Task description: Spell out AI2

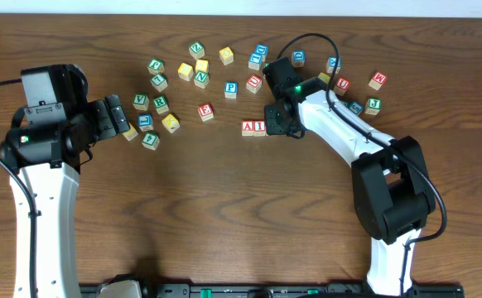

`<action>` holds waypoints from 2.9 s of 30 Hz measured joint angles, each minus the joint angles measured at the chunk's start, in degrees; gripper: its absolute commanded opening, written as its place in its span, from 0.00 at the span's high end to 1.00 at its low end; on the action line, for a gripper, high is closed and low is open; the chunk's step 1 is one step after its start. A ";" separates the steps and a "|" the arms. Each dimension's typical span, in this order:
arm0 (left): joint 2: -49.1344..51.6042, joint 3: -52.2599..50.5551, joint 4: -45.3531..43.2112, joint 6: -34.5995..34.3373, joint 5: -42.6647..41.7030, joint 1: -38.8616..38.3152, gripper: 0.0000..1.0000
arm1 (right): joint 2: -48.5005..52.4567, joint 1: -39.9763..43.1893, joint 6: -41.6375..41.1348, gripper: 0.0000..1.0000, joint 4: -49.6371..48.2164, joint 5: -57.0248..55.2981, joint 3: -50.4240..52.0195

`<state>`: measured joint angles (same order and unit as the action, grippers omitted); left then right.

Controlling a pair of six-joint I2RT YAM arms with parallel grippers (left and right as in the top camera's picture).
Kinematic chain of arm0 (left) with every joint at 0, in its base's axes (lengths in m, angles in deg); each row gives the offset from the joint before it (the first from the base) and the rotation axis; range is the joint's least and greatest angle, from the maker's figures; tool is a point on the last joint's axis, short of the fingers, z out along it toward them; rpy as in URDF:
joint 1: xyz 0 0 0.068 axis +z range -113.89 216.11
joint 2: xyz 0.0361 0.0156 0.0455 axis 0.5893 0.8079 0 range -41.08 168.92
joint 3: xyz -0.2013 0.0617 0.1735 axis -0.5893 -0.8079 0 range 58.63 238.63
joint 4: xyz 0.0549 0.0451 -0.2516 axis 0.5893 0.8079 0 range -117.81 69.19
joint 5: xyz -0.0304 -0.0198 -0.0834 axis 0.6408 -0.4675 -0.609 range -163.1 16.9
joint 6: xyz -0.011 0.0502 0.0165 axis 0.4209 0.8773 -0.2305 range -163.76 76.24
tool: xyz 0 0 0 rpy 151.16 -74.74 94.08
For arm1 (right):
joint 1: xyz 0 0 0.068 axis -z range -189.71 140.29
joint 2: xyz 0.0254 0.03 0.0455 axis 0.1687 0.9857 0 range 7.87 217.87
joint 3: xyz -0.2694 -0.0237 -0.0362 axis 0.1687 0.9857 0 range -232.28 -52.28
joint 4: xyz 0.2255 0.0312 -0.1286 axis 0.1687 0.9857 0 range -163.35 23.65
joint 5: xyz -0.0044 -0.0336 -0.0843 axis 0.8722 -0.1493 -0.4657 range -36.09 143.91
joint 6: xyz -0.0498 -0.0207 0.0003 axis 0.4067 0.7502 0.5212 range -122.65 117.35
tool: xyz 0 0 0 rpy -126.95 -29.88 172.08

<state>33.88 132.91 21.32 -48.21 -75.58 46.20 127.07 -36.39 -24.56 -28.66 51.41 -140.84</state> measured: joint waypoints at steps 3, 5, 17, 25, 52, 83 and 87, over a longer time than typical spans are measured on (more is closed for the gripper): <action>0.00 0.00 -0.02 0.00 0.00 0.00 0.02 | 0.02 0.00 0.00 0.99 0.00 0.13 0.00; 0.00 0.00 0.00 0.00 0.00 0.00 0.03 | 0.02 0.00 0.00 0.99 0.00 0.17 0.00; 0.00 0.00 0.00 0.00 0.00 0.00 0.02 | 0.02 0.00 0.11 0.99 -0.24 1.44 0.00; 0.00 0.00 -0.02 0.00 0.00 0.00 0.02 | 0.02 0.11 0.11 0.99 -0.37 1.46 0.00; 0.00 0.00 0.00 0.00 0.00 0.00 0.03 | 2.05 2.45 2.05 0.99 -1.40 4.07 0.02; 0.00 0.00 0.00 0.00 0.00 0.00 0.02 | 2.01 2.38 5.44 0.95 -1.53 5.75 0.00; 0.00 0.00 -0.02 0.00 0.00 0.00 0.02 | -0.37 4.20 6.47 0.78 1.14 5.88 0.07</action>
<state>33.88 132.91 21.29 -48.21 -75.58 46.20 126.70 -32.19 -18.09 -27.52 57.29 -140.77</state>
